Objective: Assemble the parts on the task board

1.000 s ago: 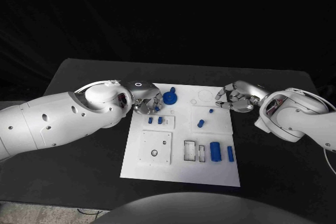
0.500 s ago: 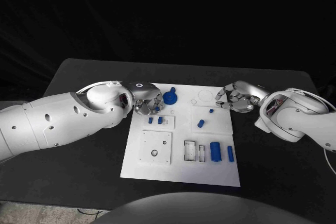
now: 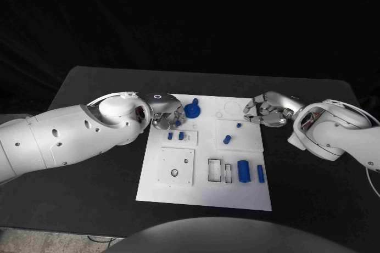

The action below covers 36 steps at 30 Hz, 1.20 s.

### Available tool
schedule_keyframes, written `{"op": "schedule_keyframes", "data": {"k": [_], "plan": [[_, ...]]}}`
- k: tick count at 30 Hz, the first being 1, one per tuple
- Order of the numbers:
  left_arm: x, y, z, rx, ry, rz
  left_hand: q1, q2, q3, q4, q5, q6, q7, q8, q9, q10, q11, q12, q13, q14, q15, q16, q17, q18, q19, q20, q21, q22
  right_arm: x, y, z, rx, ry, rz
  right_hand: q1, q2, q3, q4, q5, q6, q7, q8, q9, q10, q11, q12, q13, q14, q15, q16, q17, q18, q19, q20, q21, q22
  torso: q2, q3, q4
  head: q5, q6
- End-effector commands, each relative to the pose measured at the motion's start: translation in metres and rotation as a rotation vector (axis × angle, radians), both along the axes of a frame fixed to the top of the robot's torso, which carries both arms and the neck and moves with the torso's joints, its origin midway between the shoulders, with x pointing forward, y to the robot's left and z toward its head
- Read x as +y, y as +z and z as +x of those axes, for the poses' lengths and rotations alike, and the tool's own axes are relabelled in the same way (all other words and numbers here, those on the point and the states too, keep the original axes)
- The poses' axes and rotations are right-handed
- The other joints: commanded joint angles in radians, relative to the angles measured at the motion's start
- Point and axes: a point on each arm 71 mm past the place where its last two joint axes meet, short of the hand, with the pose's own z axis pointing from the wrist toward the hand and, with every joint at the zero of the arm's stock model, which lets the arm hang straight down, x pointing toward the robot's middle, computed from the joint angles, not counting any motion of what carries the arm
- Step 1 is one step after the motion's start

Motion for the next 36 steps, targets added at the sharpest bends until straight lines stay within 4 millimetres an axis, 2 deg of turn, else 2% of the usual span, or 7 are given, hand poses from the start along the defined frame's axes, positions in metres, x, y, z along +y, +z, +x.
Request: {"op": "schedule_keyframes", "data": {"k": [1,22,28,31,33,35,36], "plan": [[-0.001,-0.001,0.0,0.004,-0.002,0.004,-0.012,0.0,0.002,-0.005,-0.007,-0.012,-0.001,-0.007,-0.003,0.0,-0.002,0.001,0.003,-0.007,0.0,-0.006,-0.001,-0.005,0.028,-0.007,-0.003,0.229,0.001,-0.001,-0.001,0.009,0.006,-0.001,0.007,0.001,0.005,0.001,0.004,0.009,-0.001,0.0,-0.002,0.103,0.006,0.004,0.263,0.085,0.004,-0.002,0.188,0.009,-0.003,-0.001,-0.006,0.171,0.0,-0.0004,-0.0004,0.001,0.0],[0.002,-0.002,0.001,0.019,0.023,0.0,-0.024,0.001,0.001,-0.001,-0.01,-0.022,-0.002,-0.009,-0.008,-0.001,-0.001,-0.001,0.01,-0.021,0.0,-0.024,-0.028,-0.002,0.018,-0.007,-0.014,0.225,0.0,-0.001,0.0,0.013,0.002,-0.003,0.008,0.002,0.007,0.0,0.005,0.01,0.0,0.0,-0.002,0.103,0.007,0.004,0.263,0.085,0.004,-0.002,0.187,0.009,-0.004,-0.001,-0.009,0.17,0.0,-0.0001,-0.001,-0.001,0.0],[0.015,0.0,0.003,-0.028,0.048,0.006,-0.028,-0.015,0.004,-0.006,-0.023,-0.094,-0.024,-0.013,-0.027,-0.011,0.002,-0.012,0.012,-0.025,0.002,-0.032,-0.037,-0.001,0.014,-0.006,-0.02,0.223,0.0,0.0,-0.001,-0.003,-0.002,0.006,0.008,-0.001,0.007,-0.001,0.005,0.01,0.0,0.0,-0.002,0.103,0.007,0.004,0.263,0.084,0.004,-0.006,0.182,0.01,-0.006,-0.001,-0.015,0.168,0.0,-0.0009,-0.0021,-0.006,0.0],[0.028,0.003,0.004,-0.066,0.067,0.013,-0.024,-0.025,0.011,-0.013,-0.065,-0.137,-0.049,-0.01,-0.035,-0.02,0.001,-0.022,0.012,-0.026,0.002,-0.036,-0.041,0.0,0.012,-0.003,-0.023,0.222,0.0,0.004,-0.001,-0.019,0.0,0.013,0.011,-0.012,0.008,-0.006,0.002,0.013,0.0,0.001,-0.003,0.082,0.009,-0.019,0.244,0.081,0.005,-0.014,0.172,0.013,-0.012,0.0,-0.03,0.164,0.001,-0.0016,-0.0036,-0.006,0.0],[0.043,0.006,0.003,-0.094,0.09,0.014,-0.03,-0.035,0.01,-0.01,-0.085,-0.163,-0.059,-0.01,-0.039,-0.041,0.009,-0.029,0.015,-0.03,0.004,-0.041,-0.048,0.001,0.009,-0.003,-0.027,0.221,0.0,0.011,-0.002,-0.044,0.008,0.017,0.02,-0.033,0.013,-0.014,-0.012,0.015,0.002,0.001,-0.006,0.004,0.011,-0.106,0.174,0.074,0.006,-0.028,0.155,0.018,-0.025,0.002,-0.06,0.156,0.002,-0.0026,-0.003,-0.008,0.0],[0.057,0.01,0.003,-0.126,0.1,-0.003,-0.031,-0.042,0.007,-0.009,-0.09,-0.181,-0.063,-0.007,-0.039,-0.068,0.016,-0.028,0.026,-0.028,0.007,-0.038,-0.043,0.001,0.009,-0.002,-0.028,0.221,0.001,0.022,-0.002,-0.078,0.019,0.019,0.032,-0.054,0.023,-0.02,-0.01,0.017,0.004,0.002,-0.007,-0.16,0.014,-0.282,0.045,0.064,0.01,-0.049,0.128,0.024,-0.04,0.004,-0.095,0.147,0.002,-0.0029,-0.0001,-0.016,0.0],[0.063,0.012,0.002,-0.144,0.102,-0.019,-0.027,-0.046,0.005,-0.011,-0.091,-0.188,-0.066,-0.004,-0.037,-0.087,0.018,-0.019,0.04,-0.024,0.01,-0.031,-0.032,0.0,0.01,-0.001,-0.027,0.222,0.001,0.028,-0.002,-0.098,0.025,0.018,0.042,-0.065,0.033,-0.026,0.011,0.022,0.003,0.007,-0.003,-0.262,0.015,-0.391,-0.031,0.056,0.011,-0.065,0.108,0.029,-0.051,0.005,-0.12,0.14,0.001,-0.003,0.0021,-0.019,0.0]]}}
